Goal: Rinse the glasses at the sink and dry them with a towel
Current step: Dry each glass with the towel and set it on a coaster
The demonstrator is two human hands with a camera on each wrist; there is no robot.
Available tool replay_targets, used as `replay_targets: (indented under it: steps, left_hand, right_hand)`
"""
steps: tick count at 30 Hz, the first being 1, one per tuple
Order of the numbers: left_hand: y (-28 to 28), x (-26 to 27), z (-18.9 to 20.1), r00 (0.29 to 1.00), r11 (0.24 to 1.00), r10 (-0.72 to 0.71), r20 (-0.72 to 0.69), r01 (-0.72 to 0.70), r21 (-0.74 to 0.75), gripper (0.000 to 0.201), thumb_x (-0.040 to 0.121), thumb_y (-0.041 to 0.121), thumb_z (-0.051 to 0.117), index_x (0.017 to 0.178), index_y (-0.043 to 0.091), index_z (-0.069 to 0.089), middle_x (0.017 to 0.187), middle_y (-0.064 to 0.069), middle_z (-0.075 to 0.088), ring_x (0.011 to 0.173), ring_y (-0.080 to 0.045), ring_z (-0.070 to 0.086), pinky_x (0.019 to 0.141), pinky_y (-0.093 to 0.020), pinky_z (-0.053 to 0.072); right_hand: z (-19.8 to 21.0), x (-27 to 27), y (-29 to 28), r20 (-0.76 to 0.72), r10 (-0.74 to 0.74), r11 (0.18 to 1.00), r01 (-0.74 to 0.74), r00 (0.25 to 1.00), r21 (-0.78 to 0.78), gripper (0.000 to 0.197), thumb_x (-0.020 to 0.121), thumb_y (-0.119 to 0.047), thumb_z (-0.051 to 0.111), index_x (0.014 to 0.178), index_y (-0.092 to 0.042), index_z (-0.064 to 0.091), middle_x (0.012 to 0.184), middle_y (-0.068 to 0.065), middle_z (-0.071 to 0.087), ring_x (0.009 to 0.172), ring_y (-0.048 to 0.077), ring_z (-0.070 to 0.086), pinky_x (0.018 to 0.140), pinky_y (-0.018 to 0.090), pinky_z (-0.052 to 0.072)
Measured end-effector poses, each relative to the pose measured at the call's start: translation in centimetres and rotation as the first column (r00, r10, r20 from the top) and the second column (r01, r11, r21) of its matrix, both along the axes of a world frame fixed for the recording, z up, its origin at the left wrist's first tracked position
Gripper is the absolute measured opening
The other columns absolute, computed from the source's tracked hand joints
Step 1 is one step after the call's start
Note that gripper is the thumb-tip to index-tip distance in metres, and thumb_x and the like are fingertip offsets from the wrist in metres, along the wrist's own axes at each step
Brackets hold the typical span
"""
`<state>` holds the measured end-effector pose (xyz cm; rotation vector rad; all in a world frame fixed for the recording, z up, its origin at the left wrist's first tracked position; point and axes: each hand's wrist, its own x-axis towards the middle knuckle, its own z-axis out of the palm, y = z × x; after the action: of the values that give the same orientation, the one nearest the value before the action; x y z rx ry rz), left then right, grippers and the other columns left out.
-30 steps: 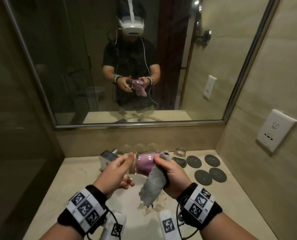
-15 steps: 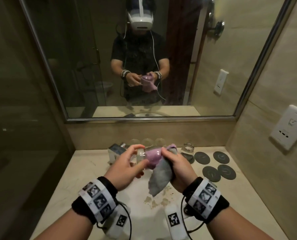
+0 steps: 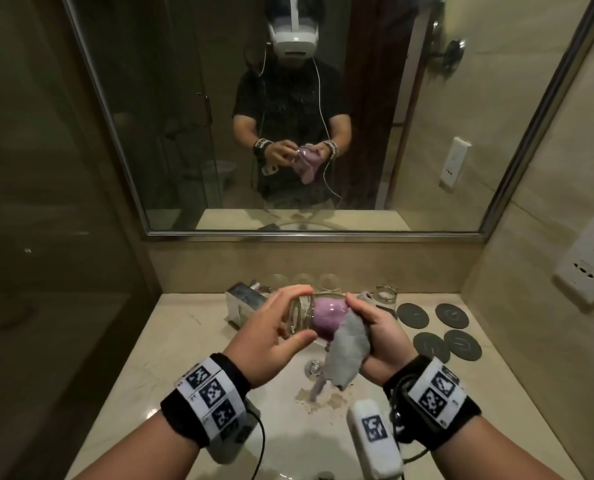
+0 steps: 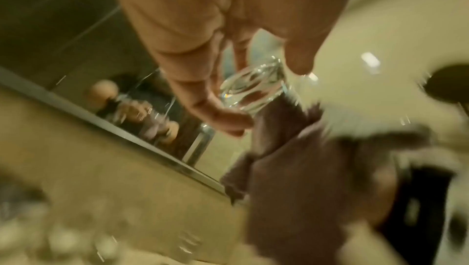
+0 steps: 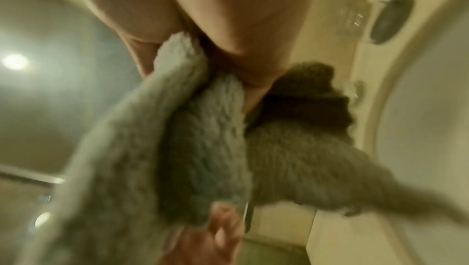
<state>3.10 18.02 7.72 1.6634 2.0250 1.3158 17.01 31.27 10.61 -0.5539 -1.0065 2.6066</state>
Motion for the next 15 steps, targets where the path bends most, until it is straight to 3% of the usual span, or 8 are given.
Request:
replay_targets:
  steps: [2,4,6,9,10,12,14,15]
  left_hand:
    - [0.2,0.6,0.5,0.939,0.999,0.028,0.344,-0.019,-0.030,0.072,0.078,0.065,0.061,0.138,0.032,0.040,0.124,0.001,0.055,0.081,-0.021,0.067,0.066,-0.029,0.055]
    - [0.6,0.9,0.8,0.781,0.997,0.063,0.621,-0.023,-0.073,0.074,0.078,0.062,0.061,0.135,0.019,0.043,0.115,-0.009,0.060,0.066,-0.024,0.066,0.054,-0.032,0.052]
    - [0.3,0.9,0.8,0.850,0.999,0.043,0.524,-0.025,-0.041,0.055,0.084,0.044,0.067,0.129,0.021,0.047,0.113,-0.008,0.060,0.072,-0.019,0.066,0.061,-0.033,0.055]
    - [-0.2,0.3,0.2,0.996,1.000,-0.022,0.089,0.020,0.020,0.057,0.081,0.039,0.069,0.132,0.032,0.044,0.125,0.005,0.053,0.102,-0.011,0.061,0.084,-0.030,0.054]
    - [-0.2,0.1,0.1,0.994,0.999,-0.046,0.099,0.045,0.007,0.061,0.080,0.043,0.068,0.134,0.034,0.043,0.128,0.007,0.052,0.105,-0.012,0.061,0.086,-0.031,0.054]
    - [0.0,0.3,0.5,0.924,0.998,-0.049,0.379,0.064,-0.026,0.071,0.076,0.056,0.069,0.137,0.035,0.040,0.128,0.009,0.051,0.091,-0.019,0.069,0.074,-0.033,0.058]
    - [0.3,0.5,0.7,0.785,0.998,0.006,0.619,0.034,-0.053,0.076,0.070,0.065,0.068,0.132,0.029,0.044,0.122,-0.001,0.055,0.073,-0.022,0.070,0.061,-0.032,0.056]
    - [0.3,0.6,0.7,0.769,0.998,0.026,0.639,0.021,-0.066,0.066,0.073,0.059,0.067,0.127,0.027,0.047,0.119,-0.007,0.057,0.069,-0.021,0.069,0.060,-0.032,0.055]
  right_hand:
    - [-0.4,0.0,0.0,-0.007,-0.041,0.995,0.042,0.999,0.094,0.043,0.091,-0.024,0.053,0.119,0.008,0.055,0.122,0.033,0.058,0.104,0.038,0.061,0.093,0.046,0.052]
    - [-0.6,-0.2,-0.1,-0.012,-0.082,0.992,0.083,0.997,0.094,0.037,0.086,-0.023,0.060,0.110,0.006,0.059,0.116,0.032,0.061,0.102,0.038,0.062,0.095,0.047,0.050]
    - [-0.8,0.0,-0.2,-0.042,-0.087,0.991,0.091,0.995,0.101,0.040,0.087,-0.021,0.059,0.113,0.009,0.057,0.115,0.031,0.062,0.101,0.039,0.063,0.093,0.048,0.052]
    - [-0.3,0.5,-0.3,-0.064,-0.029,0.999,0.030,0.998,0.021,0.033,0.090,-0.017,0.050,0.109,0.006,0.063,0.107,0.028,0.065,0.091,0.035,0.067,0.072,0.041,0.060]
    - [-0.3,0.6,-0.3,-0.073,-0.023,0.999,0.026,0.997,0.035,0.032,0.091,-0.017,0.047,0.103,0.005,0.067,0.104,0.027,0.066,0.087,0.034,0.068,0.068,0.038,0.060]
    - [-0.4,0.5,-0.4,-0.067,-0.050,0.980,0.062,0.996,0.188,0.030,0.090,-0.017,0.053,0.104,0.006,0.066,0.108,0.029,0.065,0.094,0.036,0.067,0.078,0.040,0.059]
    - [-0.8,0.5,-0.7,-0.074,-0.096,0.924,0.116,0.993,0.365,0.029,0.086,-0.016,0.060,0.106,0.004,0.065,0.111,0.027,0.066,0.103,0.037,0.064,0.089,0.040,0.055]
    - [-1.1,0.5,-0.8,-0.073,-0.094,0.901,0.116,0.993,0.417,0.026,0.085,-0.017,0.058,0.104,-0.001,0.068,0.110,0.023,0.068,0.104,0.034,0.065,0.090,0.037,0.054]
